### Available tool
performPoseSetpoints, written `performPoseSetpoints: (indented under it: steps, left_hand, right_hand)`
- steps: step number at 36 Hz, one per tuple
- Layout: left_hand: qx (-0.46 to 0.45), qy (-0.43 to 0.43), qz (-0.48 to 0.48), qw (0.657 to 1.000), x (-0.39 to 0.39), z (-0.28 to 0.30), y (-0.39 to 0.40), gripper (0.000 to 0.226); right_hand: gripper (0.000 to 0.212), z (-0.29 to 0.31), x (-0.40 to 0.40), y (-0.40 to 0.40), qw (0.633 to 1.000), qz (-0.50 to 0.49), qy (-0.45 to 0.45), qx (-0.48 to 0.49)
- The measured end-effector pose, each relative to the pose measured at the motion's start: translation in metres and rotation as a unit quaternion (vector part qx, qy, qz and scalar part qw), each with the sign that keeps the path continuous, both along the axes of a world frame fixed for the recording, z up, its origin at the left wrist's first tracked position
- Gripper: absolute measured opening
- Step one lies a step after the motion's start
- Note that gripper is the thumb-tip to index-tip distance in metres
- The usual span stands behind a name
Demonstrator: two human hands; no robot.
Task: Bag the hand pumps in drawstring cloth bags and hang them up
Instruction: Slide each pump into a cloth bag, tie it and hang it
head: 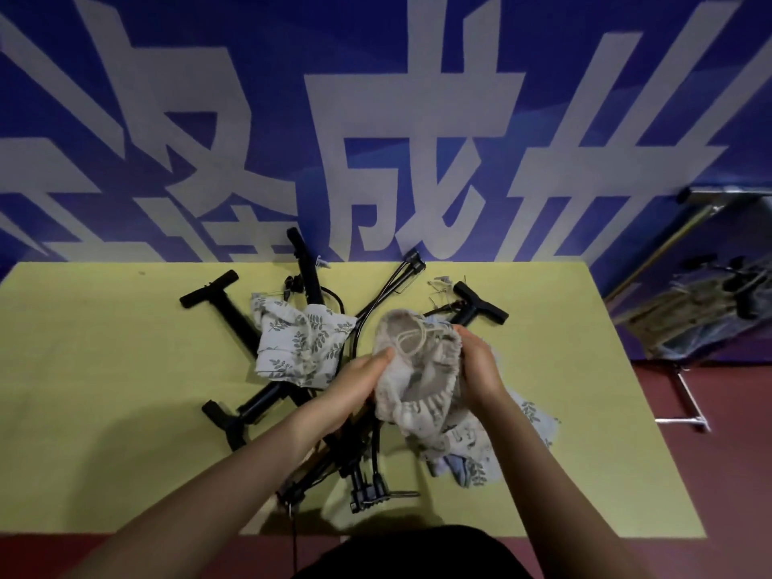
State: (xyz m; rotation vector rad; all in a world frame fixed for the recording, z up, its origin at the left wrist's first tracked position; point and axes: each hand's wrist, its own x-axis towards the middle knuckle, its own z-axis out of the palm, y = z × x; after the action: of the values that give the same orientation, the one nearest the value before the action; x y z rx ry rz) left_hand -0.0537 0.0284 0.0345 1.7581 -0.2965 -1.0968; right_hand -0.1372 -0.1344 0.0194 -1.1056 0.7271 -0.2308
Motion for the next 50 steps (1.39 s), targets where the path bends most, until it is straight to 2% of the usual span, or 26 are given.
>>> performPoseSetpoints:
  steps: [3,8,11,13,15,17,19,21,25,27,29,32,35,38,39,40,41,42,43,45,46,48,49,50]
  left_hand:
    - [-0.087,0.037,0.074,0.993,-0.002,0.025,-0.012,0.024]
    - [-0.172,0.044,0.166,0.97,-0.009,0.05,-0.033,0.02]
    - [-0.179,0.006,0.158,0.971,-0.017,0.058,-0.043,0.021]
    - [-0.18,-0.014,0.138,0.974,-0.025,0.062,-0.051,0.022]
    - [-0.177,-0.013,0.13,0.976,-0.034,0.064,-0.059,0.024]
    - [-0.176,0.002,0.141,0.974,-0.043,0.066,-0.067,0.024]
    - [-0.179,0.021,0.153,0.972,-0.05,0.064,-0.073,0.024]
    - [-0.178,0.038,0.166,0.969,-0.054,0.063,-0.075,0.025]
    - [-0.207,0.089,0.208,0.952,-0.055,0.057,-0.07,0.033]
    - [-0.252,0.143,0.258,0.922,-0.054,0.058,-0.069,0.036]
    - [-0.301,0.207,0.32,0.874,-0.051,0.062,-0.067,0.029]
    - [-0.36,0.269,0.399,0.799,-0.052,0.065,-0.069,0.019]
    - [-0.385,0.3,0.423,0.764,-0.056,0.068,-0.08,0.018]
    - [-0.391,0.317,0.395,0.768,-0.06,0.073,-0.089,0.03]
    - [-0.399,0.302,0.376,0.78,-0.056,0.068,-0.09,0.029]
    - [-0.398,0.329,0.363,0.776,-0.053,0.067,-0.093,0.033]
    - [-0.398,0.367,0.345,0.767,-0.049,0.068,-0.095,0.044]
    - [-0.369,0.351,0.337,0.792,-0.05,0.066,-0.093,0.046]
    - [-0.337,0.335,0.306,0.825,-0.052,0.069,-0.093,0.036]
    - [-0.292,0.286,0.294,0.864,-0.052,0.073,-0.09,0.028]
    - [-0.276,0.27,0.3,0.873,-0.048,0.077,-0.09,0.032]
    - [-0.279,0.293,0.3,0.864,-0.044,0.075,-0.082,0.039]
    - [-0.276,0.316,0.303,0.856,-0.041,0.074,-0.08,0.041]
    - [-0.265,0.311,0.3,0.862,-0.039,0.075,-0.077,0.041]
  right_hand:
    - [0.04,0.007,-0.004,-0.013,0.999,0.027,-0.015,-0.01]
    - [0.023,0.021,-0.014,-0.028,0.986,-0.089,0.018,-0.142]
    - [0.036,0.031,-0.025,-0.032,0.977,-0.123,0.004,-0.176]
    - [0.049,0.04,-0.033,-0.035,0.991,-0.036,-0.006,-0.131]
    - [0.044,0.049,-0.04,-0.038,0.996,0.067,-0.014,-0.065]
    - [0.038,0.049,-0.044,-0.042,0.992,0.116,-0.018,-0.043]
    - [0.034,0.047,-0.047,-0.05,0.992,0.117,-0.014,-0.054]
    - [0.032,0.045,-0.05,-0.06,0.994,0.107,-0.016,-0.012]
    - [0.034,0.044,-0.056,-0.081,0.98,0.102,-0.035,0.167]
    - [0.035,0.038,-0.059,-0.094,0.966,0.072,-0.031,0.248]
    - [0.044,0.032,-0.06,-0.104,0.946,0.022,-0.014,0.323]
    - [0.02,0.023,-0.061,-0.114,0.923,-0.008,0.006,0.386]
    - [0.019,0.021,-0.059,-0.116,0.904,-0.026,0.013,0.426]
    - [0.023,0.021,-0.054,-0.117,0.888,-0.035,0.004,0.459]
    - [0.021,0.023,-0.053,-0.116,0.883,-0.023,0.003,0.469]
    - [0.016,0.024,-0.052,-0.116,0.88,-0.011,0.002,0.474]
    - [0.022,0.025,-0.052,-0.114,0.879,0.003,-0.004,0.478]
    - [0.042,0.024,-0.052,-0.113,0.878,0.021,-0.018,0.478]
    - [0.061,0.021,-0.053,-0.113,0.874,0.041,-0.034,0.483]
    - [0.081,0.024,-0.059,-0.112,0.887,0.106,-0.055,0.447]
    - [0.081,0.025,-0.063,-0.112,0.905,0.144,-0.069,0.394]
    - [0.069,0.022,-0.073,-0.116,0.954,0.173,-0.074,0.233]
    - [0.065,0.02,-0.079,-0.119,0.968,0.186,-0.074,0.153]
    - [0.062,0.017,-0.085,-0.123,0.975,0.197,-0.065,0.075]
